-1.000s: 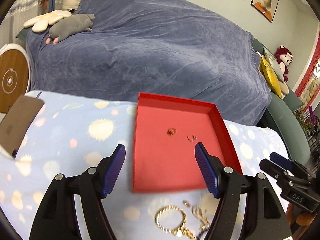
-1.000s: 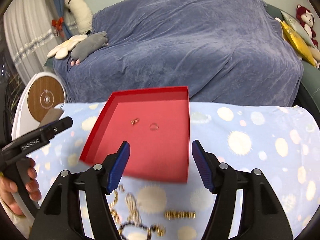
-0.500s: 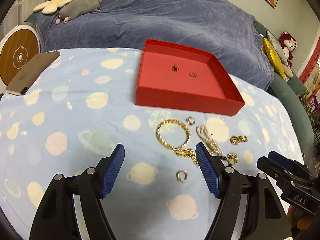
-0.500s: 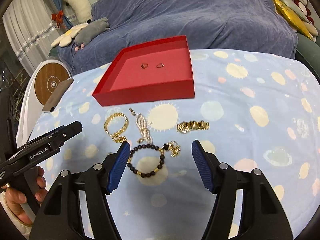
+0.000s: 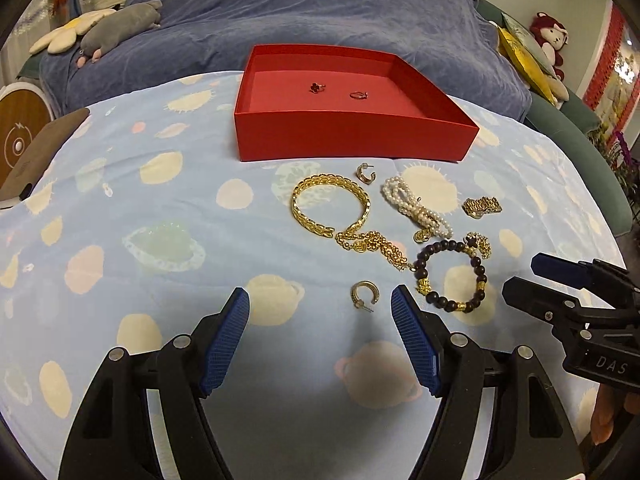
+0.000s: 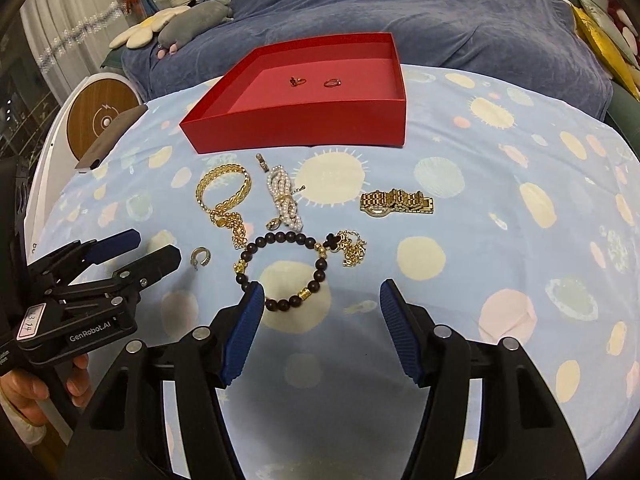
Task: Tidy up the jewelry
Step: 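Withdraw both tools from the box back toward the jewelry, then grasp the pearl bracelet with the right tool while the left tool grasps the gold bangle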
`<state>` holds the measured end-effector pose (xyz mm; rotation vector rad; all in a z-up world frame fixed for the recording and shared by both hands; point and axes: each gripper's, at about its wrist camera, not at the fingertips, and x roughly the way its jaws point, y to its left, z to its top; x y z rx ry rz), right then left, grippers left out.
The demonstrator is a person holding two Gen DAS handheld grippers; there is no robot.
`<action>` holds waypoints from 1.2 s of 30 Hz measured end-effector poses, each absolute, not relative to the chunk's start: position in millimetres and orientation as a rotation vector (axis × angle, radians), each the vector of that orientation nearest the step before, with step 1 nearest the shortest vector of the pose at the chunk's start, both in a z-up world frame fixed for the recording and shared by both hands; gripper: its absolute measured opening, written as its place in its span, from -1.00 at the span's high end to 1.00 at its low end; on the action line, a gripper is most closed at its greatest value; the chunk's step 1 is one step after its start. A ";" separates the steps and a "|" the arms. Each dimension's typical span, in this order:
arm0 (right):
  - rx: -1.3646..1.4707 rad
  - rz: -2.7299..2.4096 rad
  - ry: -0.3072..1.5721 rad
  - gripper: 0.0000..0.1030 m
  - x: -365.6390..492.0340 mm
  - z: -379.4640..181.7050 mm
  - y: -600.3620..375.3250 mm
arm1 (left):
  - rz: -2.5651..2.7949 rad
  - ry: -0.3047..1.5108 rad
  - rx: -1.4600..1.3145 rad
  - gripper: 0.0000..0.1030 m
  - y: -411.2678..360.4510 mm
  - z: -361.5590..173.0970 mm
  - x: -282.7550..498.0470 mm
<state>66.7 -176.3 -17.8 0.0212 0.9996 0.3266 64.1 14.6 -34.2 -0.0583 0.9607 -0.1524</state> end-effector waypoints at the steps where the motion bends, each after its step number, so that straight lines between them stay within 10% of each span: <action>1: 0.017 0.327 1.003 -0.14 66.5 -19.6 -175.7 | -0.151 0.966 -0.053 -0.37 14.3 -36.4 63.4; 23: 0.017 0.355 1.004 0.36 138.6 -40.1 -128.3 | -0.110 0.983 -0.144 -0.37 23.0 -39.5 99.4; 27: -0.014 0.355 1.000 0.70 142.0 -41.8 -124.2 | -0.113 0.991 -0.166 -0.37 28.4 -43.4 106.5; 36: -0.011 0.346 0.953 0.71 129.2 -22.8 -135.3 | -0.134 0.982 -0.163 -0.39 16.2 -45.8 119.8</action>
